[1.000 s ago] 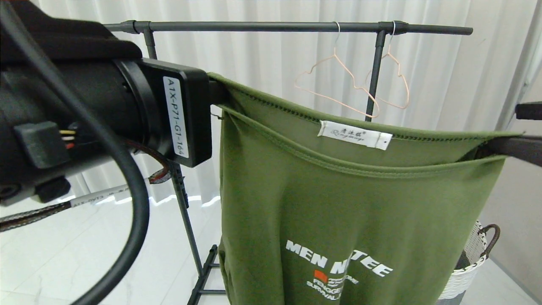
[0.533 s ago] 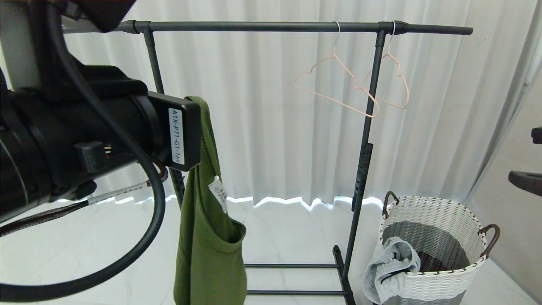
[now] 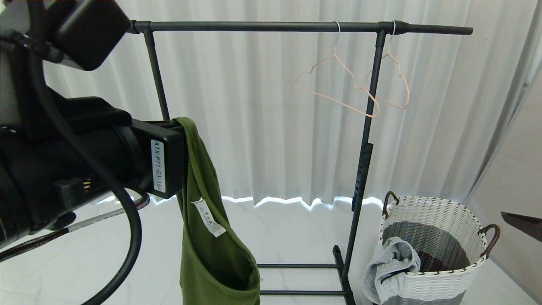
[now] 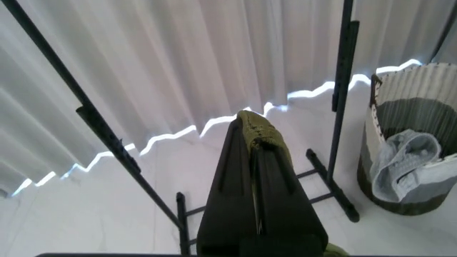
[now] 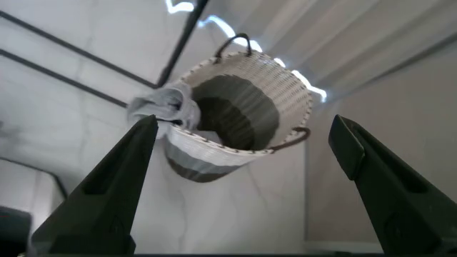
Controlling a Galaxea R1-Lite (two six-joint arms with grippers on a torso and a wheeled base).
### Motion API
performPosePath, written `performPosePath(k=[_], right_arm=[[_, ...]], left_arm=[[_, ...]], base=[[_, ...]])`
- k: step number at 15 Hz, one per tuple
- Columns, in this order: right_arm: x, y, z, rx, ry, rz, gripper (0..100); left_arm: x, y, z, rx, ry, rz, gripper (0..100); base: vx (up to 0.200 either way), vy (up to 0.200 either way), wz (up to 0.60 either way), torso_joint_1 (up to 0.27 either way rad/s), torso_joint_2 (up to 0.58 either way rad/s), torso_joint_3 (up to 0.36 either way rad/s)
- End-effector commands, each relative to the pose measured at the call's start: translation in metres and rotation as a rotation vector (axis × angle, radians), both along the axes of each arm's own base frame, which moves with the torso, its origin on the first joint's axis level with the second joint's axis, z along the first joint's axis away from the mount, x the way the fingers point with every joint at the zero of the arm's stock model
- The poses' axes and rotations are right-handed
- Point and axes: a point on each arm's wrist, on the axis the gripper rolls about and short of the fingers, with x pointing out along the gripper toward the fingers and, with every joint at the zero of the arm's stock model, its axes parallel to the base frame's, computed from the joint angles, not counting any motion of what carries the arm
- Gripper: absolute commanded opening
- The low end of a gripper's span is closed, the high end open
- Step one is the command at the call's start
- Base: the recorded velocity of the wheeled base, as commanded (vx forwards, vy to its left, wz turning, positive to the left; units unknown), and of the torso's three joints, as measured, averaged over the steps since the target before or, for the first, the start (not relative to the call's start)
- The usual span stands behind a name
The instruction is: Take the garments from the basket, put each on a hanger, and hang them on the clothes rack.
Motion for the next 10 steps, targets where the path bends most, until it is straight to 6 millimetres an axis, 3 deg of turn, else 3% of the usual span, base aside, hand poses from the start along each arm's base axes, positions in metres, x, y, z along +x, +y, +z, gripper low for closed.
performPosePath(k=[1,7,10], right_arm=[[-0.009,-0.007,-0.014,-0.029,-0.014,-0.023,100],[-0.005,-0.014,-0.02,0.022,-0.103,-0.095,100],[-0.001,-0.022,-0.017,0.046,-0.118,-0.148,100]], left_arm=[[0.0,0.003,-0.004,0.01,0.008,0.01,0],[0.001,0.003,-0.007,0.1,-0.011,-0.002,0],[0.001,0.004,-0.009,0.105,-0.007,-0.002,0]], base=[[0.0,0.0,0.0,0.0,0.0,0.0],[0.0,0.0,0.0,0.0,0.0,0.0],[0.0,0.0,0.0,0.04,-0.21,-0.207]])
